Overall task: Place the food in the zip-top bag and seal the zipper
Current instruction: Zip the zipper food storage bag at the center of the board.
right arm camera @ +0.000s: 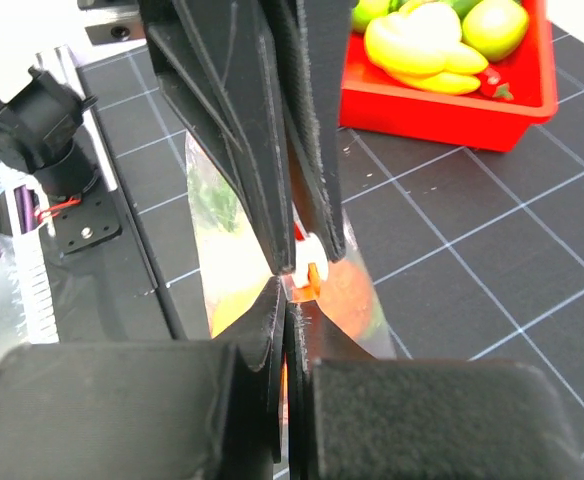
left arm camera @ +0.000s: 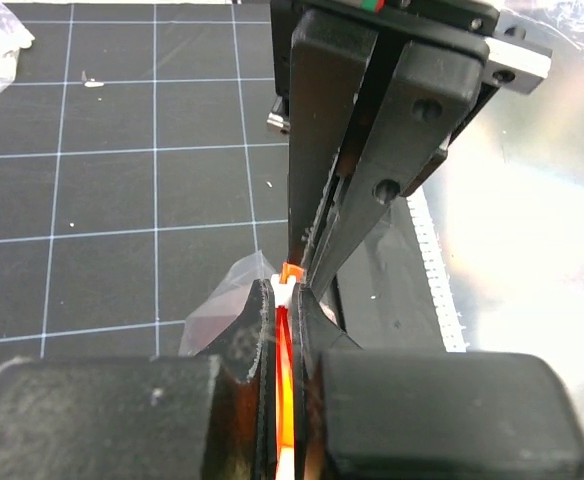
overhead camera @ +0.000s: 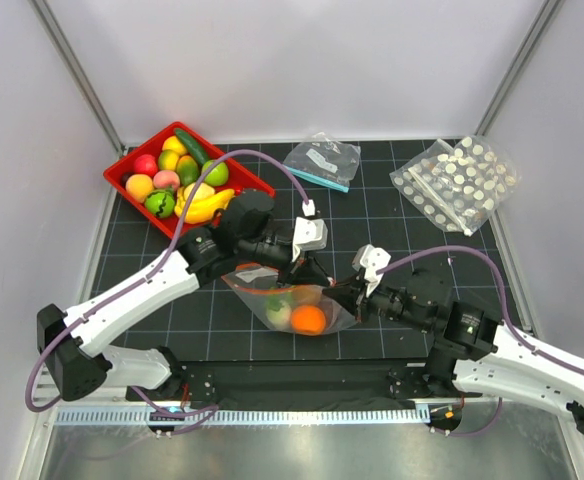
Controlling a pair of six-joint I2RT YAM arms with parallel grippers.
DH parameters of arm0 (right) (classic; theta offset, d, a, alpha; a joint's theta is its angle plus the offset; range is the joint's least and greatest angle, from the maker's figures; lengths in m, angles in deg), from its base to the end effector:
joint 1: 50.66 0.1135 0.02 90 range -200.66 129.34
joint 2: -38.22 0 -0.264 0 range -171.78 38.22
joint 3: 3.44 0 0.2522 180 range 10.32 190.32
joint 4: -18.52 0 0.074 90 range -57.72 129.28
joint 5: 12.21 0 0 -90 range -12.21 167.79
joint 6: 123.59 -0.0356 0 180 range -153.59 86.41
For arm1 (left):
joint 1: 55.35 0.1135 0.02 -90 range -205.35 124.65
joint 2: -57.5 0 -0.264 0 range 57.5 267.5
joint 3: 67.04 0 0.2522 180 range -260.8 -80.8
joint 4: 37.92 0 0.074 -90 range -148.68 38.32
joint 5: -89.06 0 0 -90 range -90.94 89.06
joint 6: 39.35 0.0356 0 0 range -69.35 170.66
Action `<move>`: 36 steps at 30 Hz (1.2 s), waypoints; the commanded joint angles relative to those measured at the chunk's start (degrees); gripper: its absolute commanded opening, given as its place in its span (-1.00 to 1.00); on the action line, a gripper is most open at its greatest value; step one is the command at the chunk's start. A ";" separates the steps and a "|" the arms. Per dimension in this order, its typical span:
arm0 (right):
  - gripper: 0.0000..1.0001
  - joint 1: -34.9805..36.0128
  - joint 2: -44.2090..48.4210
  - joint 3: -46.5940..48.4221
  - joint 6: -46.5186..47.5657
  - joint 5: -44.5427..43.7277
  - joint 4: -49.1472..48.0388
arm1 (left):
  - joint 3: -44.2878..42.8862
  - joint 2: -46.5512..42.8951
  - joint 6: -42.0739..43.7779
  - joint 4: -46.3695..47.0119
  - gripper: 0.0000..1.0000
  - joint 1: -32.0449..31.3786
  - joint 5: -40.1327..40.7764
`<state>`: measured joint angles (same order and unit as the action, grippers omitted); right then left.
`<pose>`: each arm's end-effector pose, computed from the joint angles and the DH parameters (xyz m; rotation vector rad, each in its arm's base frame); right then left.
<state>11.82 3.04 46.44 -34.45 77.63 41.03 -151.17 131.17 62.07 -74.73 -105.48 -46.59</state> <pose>0.0725 0.1390 0.3147 -0.9080 1.5268 0.8113 0.1615 -0.2331 0.3687 1.4937 1.4722 -1.2231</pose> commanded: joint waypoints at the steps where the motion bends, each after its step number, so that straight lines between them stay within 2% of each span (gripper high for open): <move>1: -0.98 0.19 3.70 1.15 0.51 -4.13 -4.27 | -0.39 -2.03 1.67 0.11 -1.00 0.12 3.36; 14: -0.98 0.10 11.88 -0.79 -0.63 -14.59 -4.10 | 2.87 -4.15 2.91 -1.21 -1.00 0.21 9.34; 21: -0.98 0.19 13.47 3.86 -3.53 -34.44 2.31 | 3.92 -2.92 1.59 -0.86 -0.99 0.21 11.98; 22: -0.98 0.19 13.64 5.18 -3.79 -39.42 3.89 | 4.01 -2.74 1.50 -0.95 -0.99 0.21 12.60; 29: -0.98 0.19 17.15 10.55 -1.25 -57.98 8.47 | 5.24 -2.57 0.80 -0.51 -0.99 0.29 14.36; 36: -0.98 0.19 23.48 13.10 -1.95 -68.03 10.05 | 6.38 -2.57 -0.17 0.46 -1.00 0.29 14.62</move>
<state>12.34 23.54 56.43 -36.94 22.38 53.58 -145.83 128.52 62.95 -72.11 -105.59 -33.32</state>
